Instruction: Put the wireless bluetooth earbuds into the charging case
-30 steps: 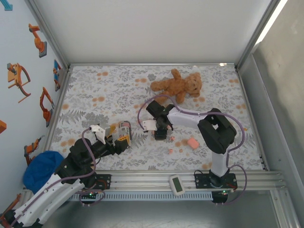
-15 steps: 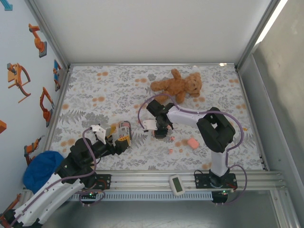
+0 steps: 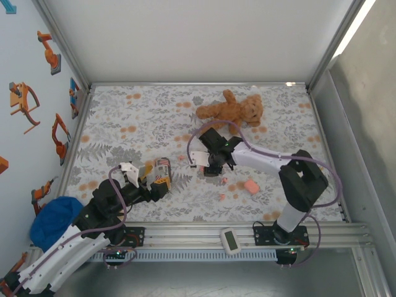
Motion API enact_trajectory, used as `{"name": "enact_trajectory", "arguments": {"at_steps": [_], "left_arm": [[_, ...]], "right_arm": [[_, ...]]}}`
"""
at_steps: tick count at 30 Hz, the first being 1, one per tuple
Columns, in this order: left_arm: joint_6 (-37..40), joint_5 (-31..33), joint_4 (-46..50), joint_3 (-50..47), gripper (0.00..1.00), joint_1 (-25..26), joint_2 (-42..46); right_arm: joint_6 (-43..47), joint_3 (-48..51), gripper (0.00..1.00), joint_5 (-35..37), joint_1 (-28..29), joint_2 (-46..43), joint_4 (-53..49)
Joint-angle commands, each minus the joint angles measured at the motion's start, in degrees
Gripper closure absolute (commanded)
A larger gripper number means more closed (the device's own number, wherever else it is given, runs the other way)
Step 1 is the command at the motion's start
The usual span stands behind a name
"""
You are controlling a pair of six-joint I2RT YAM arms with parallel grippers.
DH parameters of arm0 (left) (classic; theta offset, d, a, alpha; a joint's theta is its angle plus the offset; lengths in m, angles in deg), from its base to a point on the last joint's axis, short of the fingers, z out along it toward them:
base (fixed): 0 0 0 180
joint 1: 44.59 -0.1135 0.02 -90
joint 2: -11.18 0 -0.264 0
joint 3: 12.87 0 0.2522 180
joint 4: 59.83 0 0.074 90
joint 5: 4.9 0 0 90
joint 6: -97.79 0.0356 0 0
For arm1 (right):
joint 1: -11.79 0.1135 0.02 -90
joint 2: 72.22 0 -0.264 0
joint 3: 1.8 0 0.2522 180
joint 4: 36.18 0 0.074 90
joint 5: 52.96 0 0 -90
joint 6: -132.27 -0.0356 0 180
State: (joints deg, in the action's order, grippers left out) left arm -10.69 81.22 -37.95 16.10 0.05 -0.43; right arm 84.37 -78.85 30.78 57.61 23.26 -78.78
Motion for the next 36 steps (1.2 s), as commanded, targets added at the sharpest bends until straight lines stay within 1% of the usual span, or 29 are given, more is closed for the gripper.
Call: {"name": "enact_trajectory", "arguments": {"at_steps": [1, 4, 7, 9, 12, 15, 18, 22, 26, 30, 36], "left_arm": [[-1.9, -0.3, -3.4, -1.2, 0.04, 0.1, -0.5], [-3.6, -0.2, -6.4, -2.5, 0.04, 0.0, -1.1], [-5.2, -2.0, -10.1, -3.4, 0.04, 0.0, -2.0], [-6.2, -2.9, -12.0, -3.4, 0.04, 0.0, -5.3], [-7.6, -4.6, -14.7, -3.0, 0.03, 0.0, -7.9], [-9.3, -6.6, -16.7, -2.0, 0.00, 0.1, -10.3], [-11.3, -8.9, -17.9, -0.7, 0.03, 0.0, -12.7], [-14.4, -13.3, -21.3, 0.5, 0.06, 0.0, -16.5], [-16.8, -17.6, -25.4, 2.0, 0.10, 0.1, -20.3], [-17.8, -20.0, -24.8, 4.4, 0.10, 0.1, -24.0], [-18.6, -24.4, -26.1, 7.1, 0.14, 0.3, -30.7]], "right_arm": [[-2.7, 3.2, 0.67, -1.5, -0.1, -6.9, 5.3], [-4.0, 5.8, 0.67, 0.1, 0.5, -12.1, 8.2], [-5.0, 8.4, 0.67, 0.7, 1.5, -17.4, 11.3], [-5.7, 9.9, 0.67, 1.7, 2.4, -20.9, 12.7], [-6.3, 11.3, 0.67, 4.7, 4.6, -25.0, 12.8], [-7.7, 12.9, 0.68, 6.2, 6.8, -28.3, 13.5], [-9.8, 14.5, 0.68, 8.2, 9.0, -31.2, 13.8], [-11.8, 16.7, 0.68, 11.5, 12.1, -34.0, 14.8], [-13.0, 17.6, 0.68, 15.1, 15.2, -34.4, 15.3], [-14.3, 17.9, 0.68, 18.0, 17.6, -34.5, 15.2], [-15.4, 19.3, 0.68, 19.1, 19.2, -35.1, 17.1]]}}
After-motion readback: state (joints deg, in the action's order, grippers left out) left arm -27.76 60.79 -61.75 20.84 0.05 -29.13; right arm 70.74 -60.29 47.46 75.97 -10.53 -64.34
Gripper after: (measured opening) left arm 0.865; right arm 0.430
